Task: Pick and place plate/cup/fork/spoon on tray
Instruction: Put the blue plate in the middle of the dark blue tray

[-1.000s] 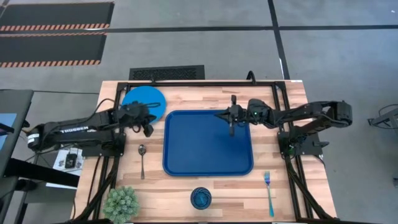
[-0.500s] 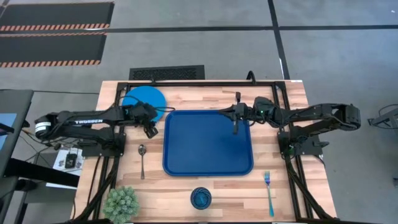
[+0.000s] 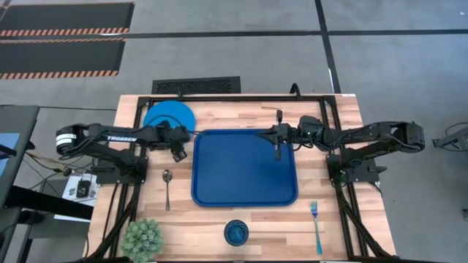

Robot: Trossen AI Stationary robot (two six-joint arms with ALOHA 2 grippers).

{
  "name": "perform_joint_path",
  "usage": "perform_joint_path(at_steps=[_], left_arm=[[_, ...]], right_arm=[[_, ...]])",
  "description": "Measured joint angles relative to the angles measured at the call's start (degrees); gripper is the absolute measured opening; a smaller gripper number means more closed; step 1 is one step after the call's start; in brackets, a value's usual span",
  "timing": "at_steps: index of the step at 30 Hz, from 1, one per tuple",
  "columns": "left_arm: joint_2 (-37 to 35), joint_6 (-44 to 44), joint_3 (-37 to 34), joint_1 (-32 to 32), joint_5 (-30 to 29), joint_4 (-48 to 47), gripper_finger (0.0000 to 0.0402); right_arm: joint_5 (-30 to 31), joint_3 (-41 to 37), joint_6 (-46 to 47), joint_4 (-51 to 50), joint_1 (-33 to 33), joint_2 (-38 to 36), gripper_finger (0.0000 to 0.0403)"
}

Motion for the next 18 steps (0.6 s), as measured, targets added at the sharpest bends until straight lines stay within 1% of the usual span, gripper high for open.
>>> perform_joint_path(at_steps=[5, 12, 15, 18], left_arm=[[3.81, 0.67, 0.00, 0.00, 0.45, 0.28, 0.0194], [8.37, 1.09, 0.39, -0.28, -3.11, 1.62, 0.0173], [8.21, 2.40, 0.17, -0.22, -3.93, 2.32, 0.0148], [7.60, 3.62, 0.06, -0.13, -4.59, 2.67, 0.0106]], right_arm=[[-0.01, 0.00, -0.07, -0.08, 0.07, 0.00, 0.0010], [0.00, 0.00, -0.07, -0.33, 0.07, 0.00, 0.0009], [0.00, 0.00, -0.07, -0.33, 0.07, 0.00, 0.0010], [0.00, 0.00, -0.07, -0.33, 0.07, 0.00, 0.0009]])
